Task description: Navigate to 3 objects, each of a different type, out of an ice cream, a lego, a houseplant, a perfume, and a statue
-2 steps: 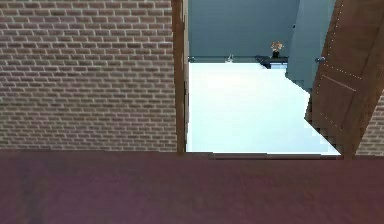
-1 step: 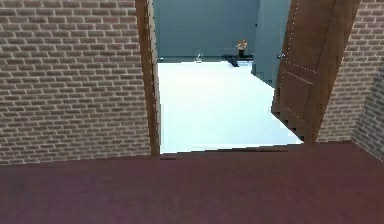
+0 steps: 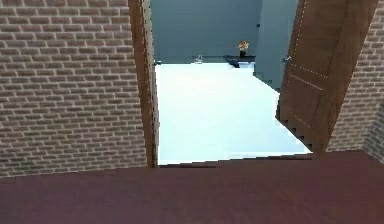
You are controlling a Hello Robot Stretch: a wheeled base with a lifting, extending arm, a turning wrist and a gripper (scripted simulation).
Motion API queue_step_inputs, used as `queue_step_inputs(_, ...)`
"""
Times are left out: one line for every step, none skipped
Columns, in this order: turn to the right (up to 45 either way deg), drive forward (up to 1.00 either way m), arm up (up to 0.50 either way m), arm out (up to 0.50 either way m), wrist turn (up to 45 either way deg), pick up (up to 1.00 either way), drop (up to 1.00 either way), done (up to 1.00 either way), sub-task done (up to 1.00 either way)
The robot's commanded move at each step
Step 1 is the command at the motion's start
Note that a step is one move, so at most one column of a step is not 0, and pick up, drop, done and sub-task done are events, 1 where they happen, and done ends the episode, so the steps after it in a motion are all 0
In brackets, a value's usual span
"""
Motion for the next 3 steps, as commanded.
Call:
queue_step_inputs(18.0, 0.00, 0.00, 0.00, 0.0, 0.00, 0.00, 0.00, 0.00)
queue_step_inputs(0.0, 1.00, 0.00, 0.00, 0.0, 0.00, 0.00, 0.00, 0.00)
queue_step_inputs(3.0, 0.00, 0.00, 0.00, 0.0, 0.00, 0.00, 0.00, 0.00)
